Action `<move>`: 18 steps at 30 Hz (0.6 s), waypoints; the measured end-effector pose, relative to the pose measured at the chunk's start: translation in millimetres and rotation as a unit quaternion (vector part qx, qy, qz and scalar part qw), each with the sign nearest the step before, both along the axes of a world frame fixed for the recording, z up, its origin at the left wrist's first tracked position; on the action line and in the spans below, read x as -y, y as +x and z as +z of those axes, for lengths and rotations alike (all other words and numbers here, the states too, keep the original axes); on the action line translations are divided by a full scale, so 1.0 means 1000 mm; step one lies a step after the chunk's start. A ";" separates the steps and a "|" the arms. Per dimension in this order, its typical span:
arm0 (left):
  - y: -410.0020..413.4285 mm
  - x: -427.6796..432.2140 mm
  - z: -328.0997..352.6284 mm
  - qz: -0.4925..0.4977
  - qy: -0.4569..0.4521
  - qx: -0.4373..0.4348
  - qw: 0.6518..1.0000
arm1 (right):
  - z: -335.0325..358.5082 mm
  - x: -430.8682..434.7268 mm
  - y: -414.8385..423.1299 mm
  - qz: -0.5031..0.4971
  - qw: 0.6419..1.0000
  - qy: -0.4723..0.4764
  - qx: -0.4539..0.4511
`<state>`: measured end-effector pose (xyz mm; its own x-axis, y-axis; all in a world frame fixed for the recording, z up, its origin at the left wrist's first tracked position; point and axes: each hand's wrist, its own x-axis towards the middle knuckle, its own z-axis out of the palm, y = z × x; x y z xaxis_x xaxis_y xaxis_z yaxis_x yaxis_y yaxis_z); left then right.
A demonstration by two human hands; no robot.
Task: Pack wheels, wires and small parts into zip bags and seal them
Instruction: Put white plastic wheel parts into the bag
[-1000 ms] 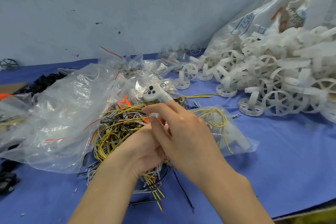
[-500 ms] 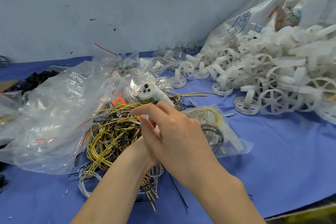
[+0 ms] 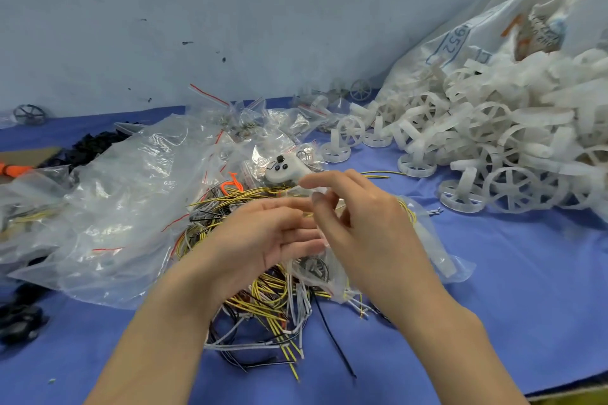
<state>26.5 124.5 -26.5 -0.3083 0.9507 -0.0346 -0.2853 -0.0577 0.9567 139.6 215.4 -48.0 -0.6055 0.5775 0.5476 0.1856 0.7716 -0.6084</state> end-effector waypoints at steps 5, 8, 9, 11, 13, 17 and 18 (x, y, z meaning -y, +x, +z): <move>-0.046 0.022 -0.009 0.123 -0.028 -0.004 0.992 | 0.000 -0.002 0.000 -0.001 1.000 -0.014 0.016; -0.065 0.037 -0.012 0.223 0.011 0.013 0.975 | 0.000 -0.001 0.000 0.006 0.999 -0.026 0.030; -0.070 0.040 -0.012 0.252 0.027 0.031 0.967 | 0.000 -0.001 0.000 0.008 0.999 -0.028 0.034; -0.076 0.045 -0.012 0.300 0.045 0.078 0.950 | -0.001 0.000 -0.001 0.009 0.999 -0.031 0.038; -0.082 0.048 -0.015 0.330 0.050 0.112 0.936 | -0.001 0.002 -0.002 0.009 0.999 -0.031 0.041; -0.088 0.051 -0.018 0.353 0.050 0.123 0.926 | -0.001 0.002 -0.003 0.015 0.998 -0.038 0.039; -0.088 0.051 -0.018 0.352 0.052 0.122 0.927 | -0.001 0.002 -0.003 0.017 0.998 -0.040 0.036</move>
<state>-61.4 73.2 -44.4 -0.8479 0.5195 -0.1053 -0.3498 -0.3991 0.8476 136.5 213.4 -48.8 -0.6613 0.5971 0.4541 0.2065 0.7269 -0.6550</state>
